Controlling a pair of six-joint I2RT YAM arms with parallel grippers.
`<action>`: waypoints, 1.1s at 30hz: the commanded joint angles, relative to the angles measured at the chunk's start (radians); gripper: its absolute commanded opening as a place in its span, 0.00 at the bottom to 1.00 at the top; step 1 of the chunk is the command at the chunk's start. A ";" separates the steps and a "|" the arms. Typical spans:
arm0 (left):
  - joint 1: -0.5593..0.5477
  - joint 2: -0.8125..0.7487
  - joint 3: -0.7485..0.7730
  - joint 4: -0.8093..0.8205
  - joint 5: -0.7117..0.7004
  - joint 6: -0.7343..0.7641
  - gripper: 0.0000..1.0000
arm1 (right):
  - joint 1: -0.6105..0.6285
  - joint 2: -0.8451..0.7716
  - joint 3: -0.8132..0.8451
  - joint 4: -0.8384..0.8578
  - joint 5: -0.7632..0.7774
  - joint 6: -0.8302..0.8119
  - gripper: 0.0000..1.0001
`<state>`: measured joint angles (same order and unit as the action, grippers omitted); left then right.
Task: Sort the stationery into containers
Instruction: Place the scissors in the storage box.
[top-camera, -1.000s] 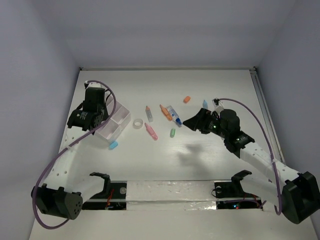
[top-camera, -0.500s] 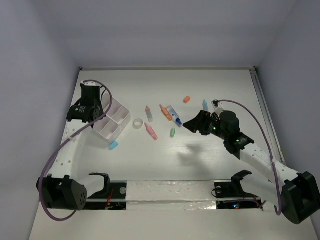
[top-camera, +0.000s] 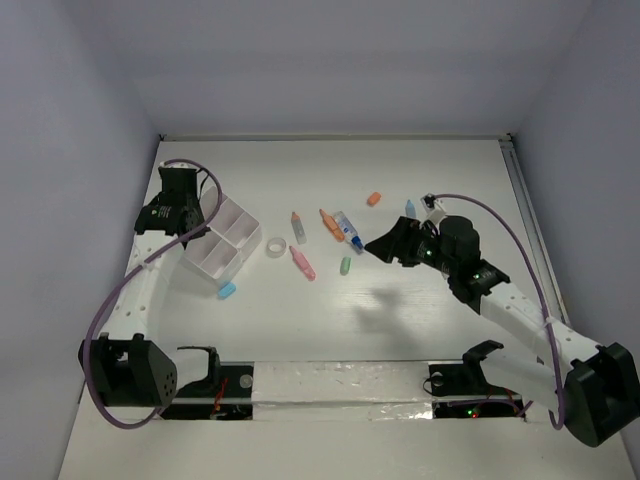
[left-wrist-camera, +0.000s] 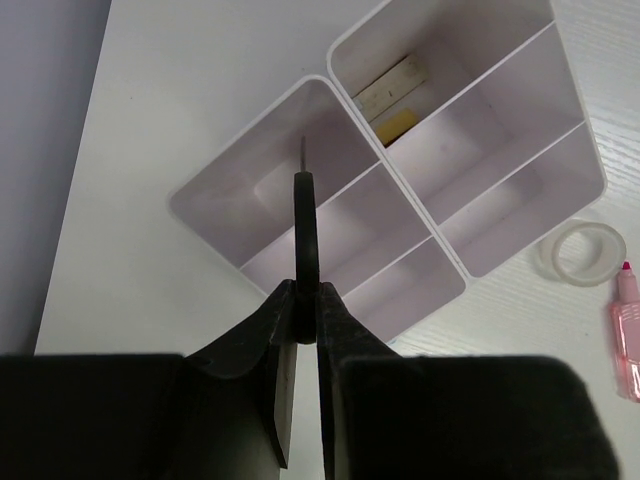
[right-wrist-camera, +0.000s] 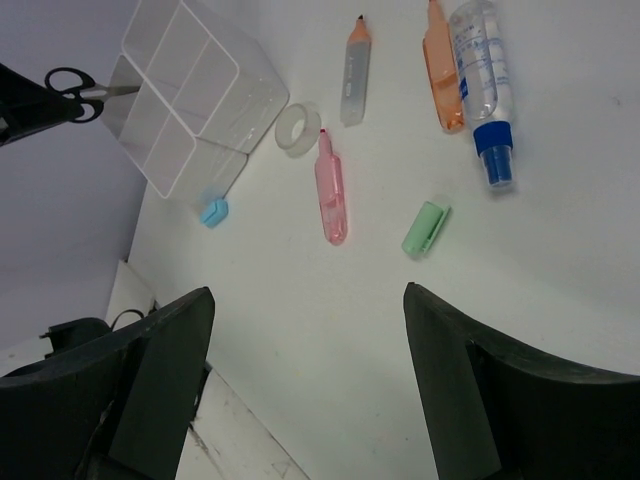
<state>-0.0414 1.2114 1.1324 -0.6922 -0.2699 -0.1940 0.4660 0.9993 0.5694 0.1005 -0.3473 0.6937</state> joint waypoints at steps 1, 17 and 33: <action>0.020 -0.003 0.033 0.022 -0.012 -0.013 0.08 | 0.002 -0.004 0.063 -0.008 -0.009 -0.029 0.82; 0.020 -0.085 0.076 0.074 -0.002 -0.056 0.37 | 0.002 0.050 0.129 -0.033 -0.042 -0.060 0.74; 0.020 -0.601 -0.181 0.263 0.632 -0.110 0.59 | 0.278 0.350 0.412 -0.209 0.132 -0.206 0.45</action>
<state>-0.0242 0.6361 0.9894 -0.4965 0.2470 -0.2790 0.7155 1.3163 0.8841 -0.0605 -0.2905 0.5457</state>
